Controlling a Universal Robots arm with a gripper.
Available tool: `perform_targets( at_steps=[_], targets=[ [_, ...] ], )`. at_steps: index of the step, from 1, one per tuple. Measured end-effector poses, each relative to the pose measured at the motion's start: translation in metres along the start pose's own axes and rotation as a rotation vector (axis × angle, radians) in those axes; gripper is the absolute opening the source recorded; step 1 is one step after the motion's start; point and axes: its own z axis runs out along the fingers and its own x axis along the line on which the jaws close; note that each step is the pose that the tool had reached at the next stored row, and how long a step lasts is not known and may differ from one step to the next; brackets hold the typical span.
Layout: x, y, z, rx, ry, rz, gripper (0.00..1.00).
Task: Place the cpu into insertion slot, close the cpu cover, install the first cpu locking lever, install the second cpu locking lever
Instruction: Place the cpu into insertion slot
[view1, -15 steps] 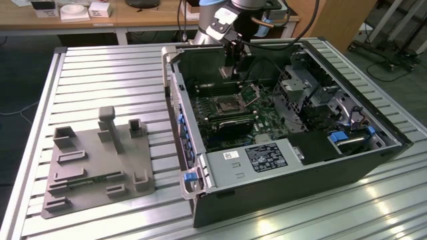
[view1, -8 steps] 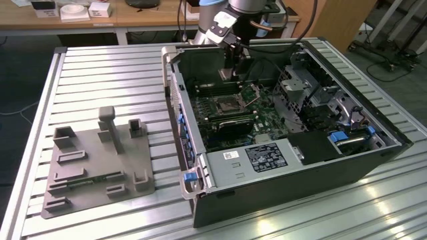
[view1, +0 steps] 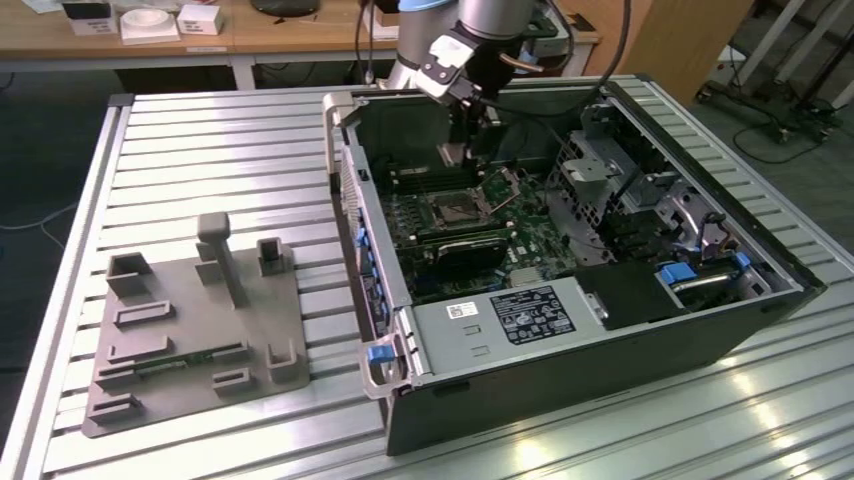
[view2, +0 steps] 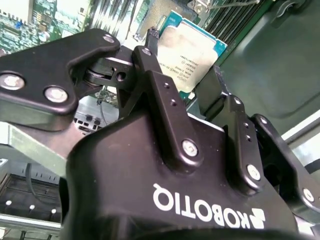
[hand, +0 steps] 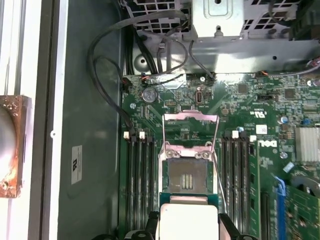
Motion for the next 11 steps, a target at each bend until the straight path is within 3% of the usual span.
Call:
perform_targets(
  at_steps=[7,9,11],
  targets=[
    [0.0049,0.0037,0.0129,0.0001,-0.0022,0.0,0.54],
    [0.006,0.0041,0.0165,0.0001,-0.007,0.0,0.54],
    [0.007,0.0043,0.0191,0.0,-0.0175,0.0,0.54]
  ],
)
